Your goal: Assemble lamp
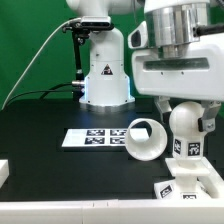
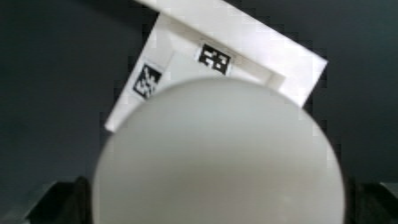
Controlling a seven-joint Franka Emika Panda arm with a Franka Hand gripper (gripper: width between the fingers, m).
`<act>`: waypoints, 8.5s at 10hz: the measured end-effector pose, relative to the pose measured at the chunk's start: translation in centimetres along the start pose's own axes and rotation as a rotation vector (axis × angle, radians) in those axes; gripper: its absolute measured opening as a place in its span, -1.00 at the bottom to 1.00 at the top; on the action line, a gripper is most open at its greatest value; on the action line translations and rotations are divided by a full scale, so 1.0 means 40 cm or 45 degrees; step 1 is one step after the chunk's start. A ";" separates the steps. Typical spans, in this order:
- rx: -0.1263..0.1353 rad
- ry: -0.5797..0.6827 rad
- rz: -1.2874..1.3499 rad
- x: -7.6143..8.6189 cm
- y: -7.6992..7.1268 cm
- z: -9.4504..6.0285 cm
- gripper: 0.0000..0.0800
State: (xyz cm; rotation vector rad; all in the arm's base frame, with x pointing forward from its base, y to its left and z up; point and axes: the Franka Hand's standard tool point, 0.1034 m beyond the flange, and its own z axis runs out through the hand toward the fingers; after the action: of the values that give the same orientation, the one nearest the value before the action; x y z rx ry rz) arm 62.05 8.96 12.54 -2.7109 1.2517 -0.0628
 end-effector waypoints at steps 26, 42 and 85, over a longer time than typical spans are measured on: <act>0.029 0.041 0.622 -0.020 -0.018 0.018 0.44; -0.105 -0.036 -0.546 -0.004 -0.008 -0.015 0.75; -0.141 0.066 -0.902 -0.018 -0.020 0.014 0.75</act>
Offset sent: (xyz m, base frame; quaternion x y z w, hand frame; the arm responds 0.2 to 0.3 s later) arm 0.0000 0.0000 0.0000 0.0000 0.0000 -0.1296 0.9916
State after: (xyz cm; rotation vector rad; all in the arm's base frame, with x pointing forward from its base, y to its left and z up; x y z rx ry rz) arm 62.25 10.10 12.12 -3.1166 0.2523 -0.1472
